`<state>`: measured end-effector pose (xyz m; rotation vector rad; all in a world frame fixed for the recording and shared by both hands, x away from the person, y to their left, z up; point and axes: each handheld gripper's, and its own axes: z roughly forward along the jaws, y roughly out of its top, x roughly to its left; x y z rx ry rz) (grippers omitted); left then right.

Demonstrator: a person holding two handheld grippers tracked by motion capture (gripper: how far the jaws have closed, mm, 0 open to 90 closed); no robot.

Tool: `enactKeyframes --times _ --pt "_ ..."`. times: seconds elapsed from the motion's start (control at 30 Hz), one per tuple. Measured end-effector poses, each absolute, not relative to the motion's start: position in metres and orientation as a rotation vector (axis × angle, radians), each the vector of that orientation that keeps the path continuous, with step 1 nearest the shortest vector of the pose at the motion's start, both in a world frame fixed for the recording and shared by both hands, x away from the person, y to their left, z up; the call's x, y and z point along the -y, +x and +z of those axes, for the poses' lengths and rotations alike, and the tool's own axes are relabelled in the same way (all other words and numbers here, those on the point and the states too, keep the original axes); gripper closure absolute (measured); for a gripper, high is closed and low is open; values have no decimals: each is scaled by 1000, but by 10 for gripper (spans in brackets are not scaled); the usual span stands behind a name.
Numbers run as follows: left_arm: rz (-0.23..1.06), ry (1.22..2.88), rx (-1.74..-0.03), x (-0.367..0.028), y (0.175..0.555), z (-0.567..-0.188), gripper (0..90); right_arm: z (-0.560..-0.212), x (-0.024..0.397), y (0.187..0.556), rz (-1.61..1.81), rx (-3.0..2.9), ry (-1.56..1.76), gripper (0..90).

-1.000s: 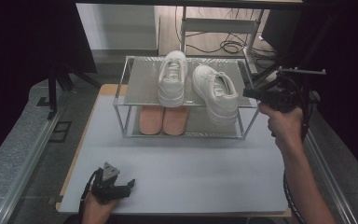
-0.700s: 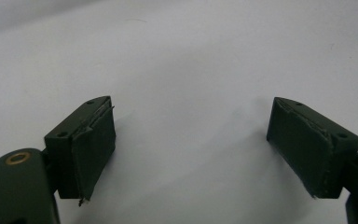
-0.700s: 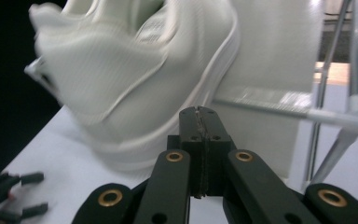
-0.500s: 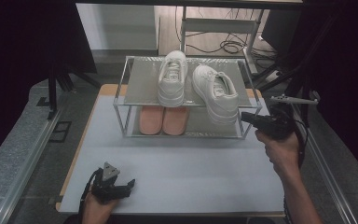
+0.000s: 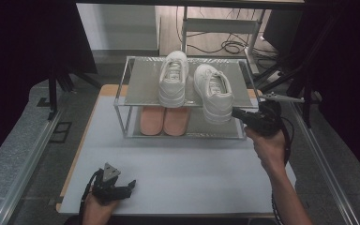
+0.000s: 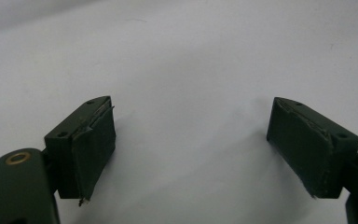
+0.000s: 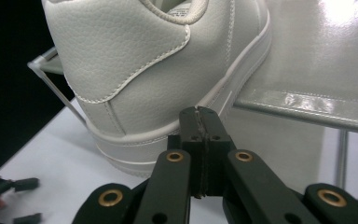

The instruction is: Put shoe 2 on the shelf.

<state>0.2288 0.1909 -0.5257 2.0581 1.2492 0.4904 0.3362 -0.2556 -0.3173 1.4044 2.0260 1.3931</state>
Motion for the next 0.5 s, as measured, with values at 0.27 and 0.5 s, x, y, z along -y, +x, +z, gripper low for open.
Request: enactKeyframes --times 0.27,0.5 --pt "489 2060 -1250 -191 229 -526 155 -317 255 316 1427 -2089 1348 898" --pt "490 2059 -1249 -191 229 -526 155 -320 243 321 1427 -2089 1341 898"
